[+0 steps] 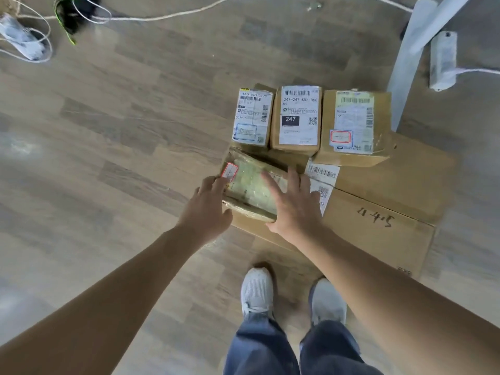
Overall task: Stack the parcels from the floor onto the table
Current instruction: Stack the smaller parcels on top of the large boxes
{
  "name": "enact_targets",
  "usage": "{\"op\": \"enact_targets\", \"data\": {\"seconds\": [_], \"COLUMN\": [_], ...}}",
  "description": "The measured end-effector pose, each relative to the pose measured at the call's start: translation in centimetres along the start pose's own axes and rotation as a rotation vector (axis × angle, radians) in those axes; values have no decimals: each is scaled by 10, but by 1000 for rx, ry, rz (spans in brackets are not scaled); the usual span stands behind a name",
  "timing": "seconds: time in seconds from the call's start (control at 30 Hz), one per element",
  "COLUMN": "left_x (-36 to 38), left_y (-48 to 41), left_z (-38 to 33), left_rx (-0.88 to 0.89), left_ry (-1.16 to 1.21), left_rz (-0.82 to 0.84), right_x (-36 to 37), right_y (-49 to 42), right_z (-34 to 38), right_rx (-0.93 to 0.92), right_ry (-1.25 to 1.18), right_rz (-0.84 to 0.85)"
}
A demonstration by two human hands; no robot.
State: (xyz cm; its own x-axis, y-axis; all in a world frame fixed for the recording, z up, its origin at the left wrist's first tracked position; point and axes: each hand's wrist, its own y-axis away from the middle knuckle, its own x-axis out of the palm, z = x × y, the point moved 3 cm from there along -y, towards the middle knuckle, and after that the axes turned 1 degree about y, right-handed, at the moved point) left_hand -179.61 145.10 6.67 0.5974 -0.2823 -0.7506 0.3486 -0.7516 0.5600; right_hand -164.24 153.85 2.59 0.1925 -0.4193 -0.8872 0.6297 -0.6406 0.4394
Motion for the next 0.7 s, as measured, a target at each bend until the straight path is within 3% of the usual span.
{"op": "enact_targets", "data": {"seconds": [0.2,0.33,0.47,0.57,0.7], "left_x": [-49,-129,-214,-273,-332], "left_y": [40,86,137,174,210], "left_z": [-35,-92,-165,-221,-301], "left_rx": [-23,20,170,208,293], "left_ry": [198,225,237,355,532], "left_rz": [-46,-92,-68,-58,80], "right_x": [-80,-197,-320,-405,-498], "right_y": [35,95,171,236,315], "right_z": [-24,-55,-78,-90,-109], "right_rx": [-36,2,64,87,146], "right_ry": [17,119,206,214,264], "right_rz": [4,-65,-147,-227,-400]}}
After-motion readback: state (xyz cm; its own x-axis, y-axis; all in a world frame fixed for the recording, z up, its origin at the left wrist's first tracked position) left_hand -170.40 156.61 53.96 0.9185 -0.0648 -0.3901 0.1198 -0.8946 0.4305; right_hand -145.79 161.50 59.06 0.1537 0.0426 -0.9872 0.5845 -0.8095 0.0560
